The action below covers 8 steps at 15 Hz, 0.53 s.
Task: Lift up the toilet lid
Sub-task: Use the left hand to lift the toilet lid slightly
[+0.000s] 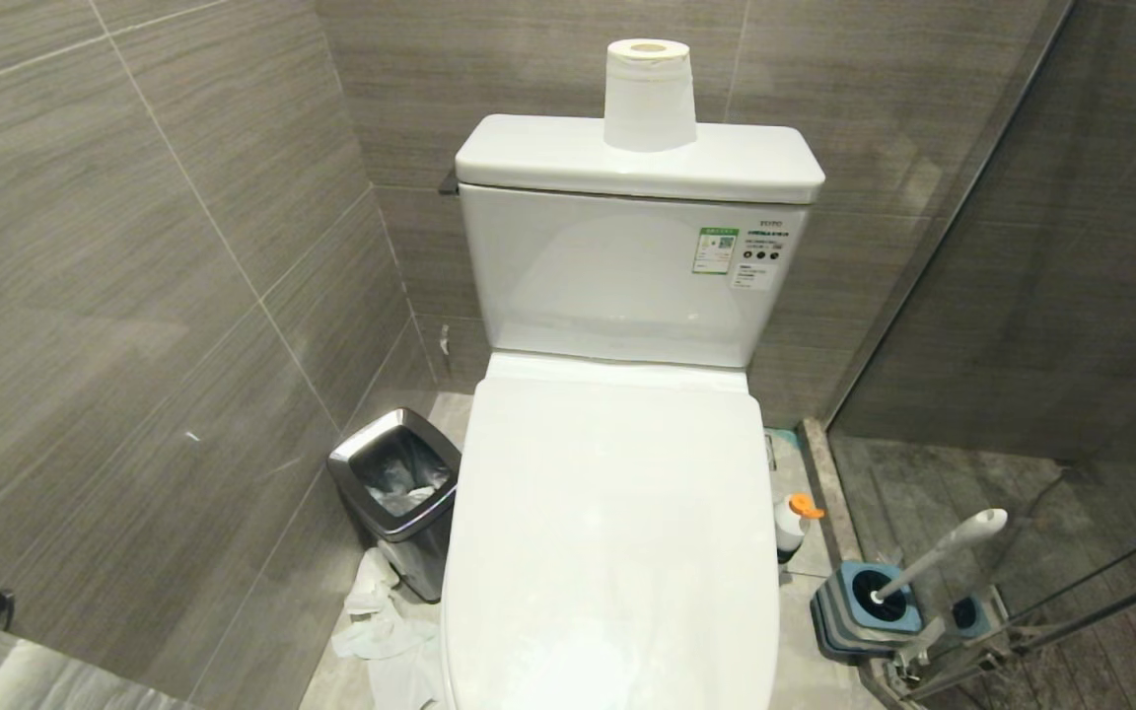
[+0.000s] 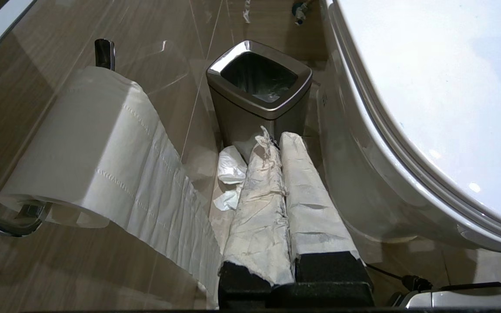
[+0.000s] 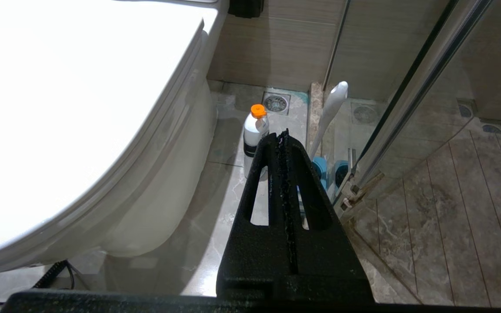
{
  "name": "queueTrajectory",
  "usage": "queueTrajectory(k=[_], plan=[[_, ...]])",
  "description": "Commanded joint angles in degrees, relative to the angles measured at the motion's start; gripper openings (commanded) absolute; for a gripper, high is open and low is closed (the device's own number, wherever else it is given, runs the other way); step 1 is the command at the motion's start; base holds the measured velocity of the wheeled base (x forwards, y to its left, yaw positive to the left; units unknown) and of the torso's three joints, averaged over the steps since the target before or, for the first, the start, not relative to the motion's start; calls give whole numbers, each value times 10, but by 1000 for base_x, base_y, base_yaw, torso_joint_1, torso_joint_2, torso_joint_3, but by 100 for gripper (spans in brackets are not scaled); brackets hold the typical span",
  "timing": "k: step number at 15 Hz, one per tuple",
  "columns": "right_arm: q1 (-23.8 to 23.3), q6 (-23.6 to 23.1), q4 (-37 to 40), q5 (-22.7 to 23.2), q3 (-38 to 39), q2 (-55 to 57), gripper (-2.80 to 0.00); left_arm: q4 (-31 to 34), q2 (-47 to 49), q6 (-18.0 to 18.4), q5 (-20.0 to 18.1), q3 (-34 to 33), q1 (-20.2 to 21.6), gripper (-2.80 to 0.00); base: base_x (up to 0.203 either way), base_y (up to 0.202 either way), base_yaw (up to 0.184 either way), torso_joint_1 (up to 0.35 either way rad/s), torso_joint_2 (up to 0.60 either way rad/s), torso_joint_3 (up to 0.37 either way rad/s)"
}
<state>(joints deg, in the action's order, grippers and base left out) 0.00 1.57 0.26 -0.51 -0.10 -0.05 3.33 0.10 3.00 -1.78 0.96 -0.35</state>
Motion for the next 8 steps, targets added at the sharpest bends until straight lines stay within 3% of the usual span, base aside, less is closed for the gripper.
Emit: queueTrajectory(k=[1,3,5,8], plan=[[1,0,0,0,0,0,-280,1,1,3,1,0,0,-280,0,0,0,0,0,0],[0,0,0,0,0,0,-280,4,1,28,6,21,0,-280,0,0,0,0,0,0],[0,0,0,0,0,0,-280,28,14,65,3,84,0,-280,0,0,0,0,0,0],[1,0,-1,0,0,0,-280,75,112,94,-31,197,-1,-280,0,0,0,0,0,0]])
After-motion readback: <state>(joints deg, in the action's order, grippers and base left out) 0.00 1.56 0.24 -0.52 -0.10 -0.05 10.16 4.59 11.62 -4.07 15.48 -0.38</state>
